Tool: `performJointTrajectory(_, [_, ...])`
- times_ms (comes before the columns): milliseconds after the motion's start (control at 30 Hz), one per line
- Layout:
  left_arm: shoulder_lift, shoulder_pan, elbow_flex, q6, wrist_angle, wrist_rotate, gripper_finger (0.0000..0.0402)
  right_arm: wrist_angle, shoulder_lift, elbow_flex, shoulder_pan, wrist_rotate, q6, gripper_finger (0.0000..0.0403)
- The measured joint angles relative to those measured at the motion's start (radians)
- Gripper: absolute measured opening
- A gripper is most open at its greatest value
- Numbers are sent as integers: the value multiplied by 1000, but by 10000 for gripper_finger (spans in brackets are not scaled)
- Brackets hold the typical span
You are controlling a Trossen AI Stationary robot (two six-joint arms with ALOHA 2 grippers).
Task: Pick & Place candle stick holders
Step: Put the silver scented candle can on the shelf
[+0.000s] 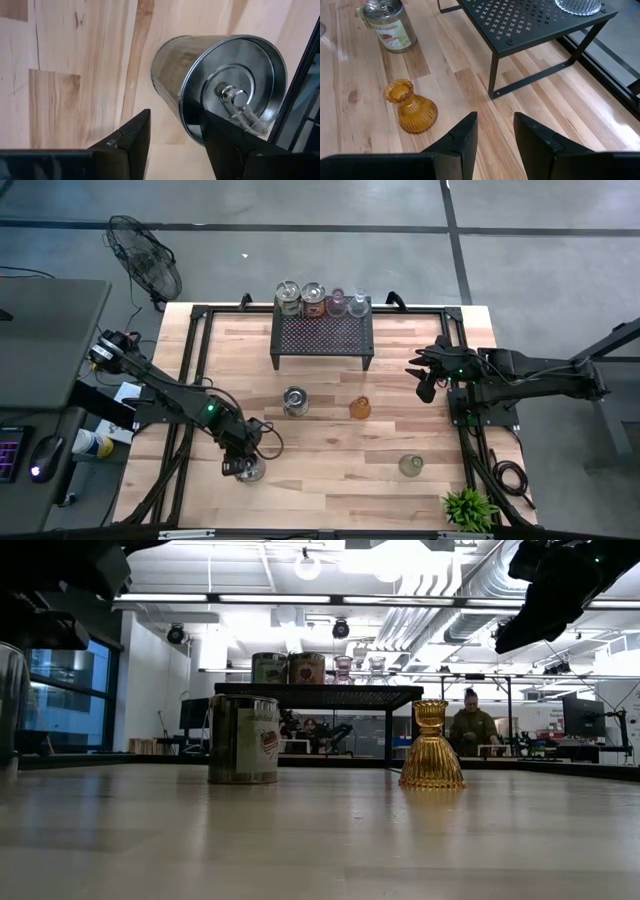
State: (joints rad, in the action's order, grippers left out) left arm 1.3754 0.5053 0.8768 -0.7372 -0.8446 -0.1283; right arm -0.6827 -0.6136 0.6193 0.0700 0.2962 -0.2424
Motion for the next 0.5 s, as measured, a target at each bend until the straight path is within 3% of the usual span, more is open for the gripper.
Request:
performJointTrajectory(167, [1, 0, -1, 0, 23, 5, 133, 0, 0, 0, 0, 0, 0, 119])
performJointTrajectory(500, [2, -2, -2, -35, 51, 11, 21, 0, 0, 0, 0, 0, 0, 119])
